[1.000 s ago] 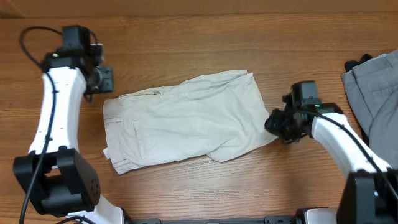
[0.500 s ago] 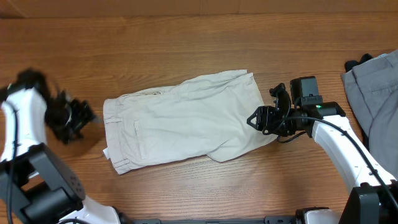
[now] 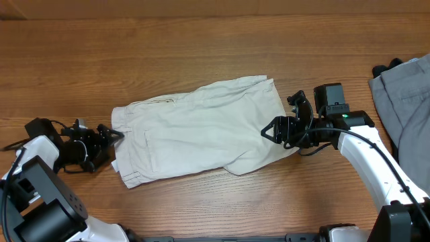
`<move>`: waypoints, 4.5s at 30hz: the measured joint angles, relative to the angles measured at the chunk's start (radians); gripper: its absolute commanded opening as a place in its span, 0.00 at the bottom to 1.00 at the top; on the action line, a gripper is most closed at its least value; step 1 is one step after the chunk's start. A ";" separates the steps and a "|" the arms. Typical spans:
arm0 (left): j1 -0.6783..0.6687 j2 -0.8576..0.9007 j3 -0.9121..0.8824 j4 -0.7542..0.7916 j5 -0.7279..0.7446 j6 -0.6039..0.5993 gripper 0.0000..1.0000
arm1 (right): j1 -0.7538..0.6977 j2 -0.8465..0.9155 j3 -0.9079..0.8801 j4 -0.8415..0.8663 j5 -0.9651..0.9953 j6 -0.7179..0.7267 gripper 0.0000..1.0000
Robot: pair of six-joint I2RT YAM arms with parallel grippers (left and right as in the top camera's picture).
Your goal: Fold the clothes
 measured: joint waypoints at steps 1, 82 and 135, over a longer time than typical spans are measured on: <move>-0.001 -0.003 -0.012 0.013 0.011 0.004 0.89 | 0.000 0.000 0.000 0.001 0.000 0.000 0.74; -0.196 -0.098 -0.192 0.071 0.112 0.038 0.98 | 0.000 0.000 0.000 0.060 -0.006 0.022 0.79; -0.905 0.284 0.965 -0.605 -0.593 -0.325 0.04 | 0.000 0.000 0.000 0.072 -0.006 0.023 0.79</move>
